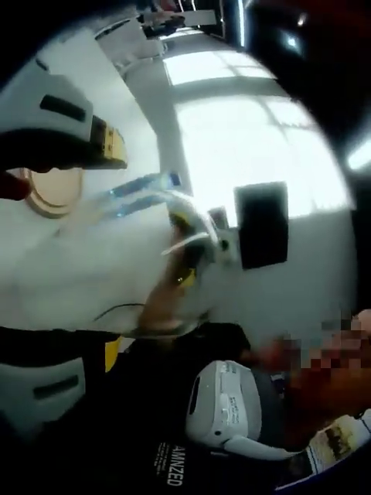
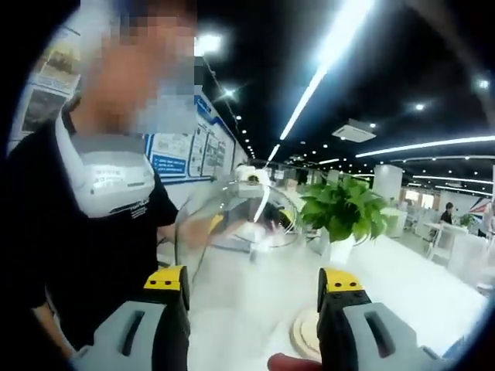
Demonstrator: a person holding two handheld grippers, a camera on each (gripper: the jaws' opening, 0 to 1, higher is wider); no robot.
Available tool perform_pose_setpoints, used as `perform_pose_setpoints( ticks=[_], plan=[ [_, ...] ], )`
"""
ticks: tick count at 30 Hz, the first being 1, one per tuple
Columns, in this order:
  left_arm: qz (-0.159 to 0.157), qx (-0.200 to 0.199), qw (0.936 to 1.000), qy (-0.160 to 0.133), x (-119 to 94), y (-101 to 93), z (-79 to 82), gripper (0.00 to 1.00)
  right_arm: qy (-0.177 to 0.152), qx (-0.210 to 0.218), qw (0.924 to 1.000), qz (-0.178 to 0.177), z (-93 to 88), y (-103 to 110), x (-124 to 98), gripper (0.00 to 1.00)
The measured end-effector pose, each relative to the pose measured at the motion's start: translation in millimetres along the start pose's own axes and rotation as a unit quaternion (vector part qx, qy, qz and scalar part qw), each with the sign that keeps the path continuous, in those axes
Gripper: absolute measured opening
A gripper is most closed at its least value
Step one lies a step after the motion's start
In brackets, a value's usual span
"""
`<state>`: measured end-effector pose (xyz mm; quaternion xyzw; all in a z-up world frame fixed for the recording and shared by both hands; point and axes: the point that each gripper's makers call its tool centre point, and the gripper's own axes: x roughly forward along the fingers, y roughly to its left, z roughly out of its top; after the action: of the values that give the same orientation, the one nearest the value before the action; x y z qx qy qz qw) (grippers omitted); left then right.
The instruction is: Open the cover put in the Mizone put the cover back on
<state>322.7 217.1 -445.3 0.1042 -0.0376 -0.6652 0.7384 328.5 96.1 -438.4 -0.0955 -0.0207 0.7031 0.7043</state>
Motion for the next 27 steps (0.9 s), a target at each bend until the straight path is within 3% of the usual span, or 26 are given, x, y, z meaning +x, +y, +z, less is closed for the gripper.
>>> perform_pose_setpoints(
  ticks=[11,16,19,22,27],
  plan=[
    [0.082,0.000,0.9947,-0.062,-29.7,37.3,29.2,0.71,-0.007,0.016,0.9973,-0.071,12.2,-22.4,-12.5,0.59],
    [0.182,-0.020,0.9778,-0.102,-45.7,81.5,42.8,0.56,-0.027,0.017,0.9936,-0.108,25.8,-33.3,-14.6,0.58],
    [0.186,-0.057,0.9718,-0.132,-48.1,90.9,46.3,0.59,-0.031,0.023,0.9917,-0.123,29.1,-39.9,-13.1,0.58],
    [0.204,-0.050,0.9693,-0.127,-45.7,96.2,46.2,0.59,-0.029,0.037,0.9868,-0.155,29.4,-52.4,-15.9,0.58],
    [0.210,-0.030,0.9722,-0.098,-31.3,94.8,42.3,0.61,-0.036,0.075,0.9695,-0.230,29.4,-84.2,-30.4,0.55]
  ],
)
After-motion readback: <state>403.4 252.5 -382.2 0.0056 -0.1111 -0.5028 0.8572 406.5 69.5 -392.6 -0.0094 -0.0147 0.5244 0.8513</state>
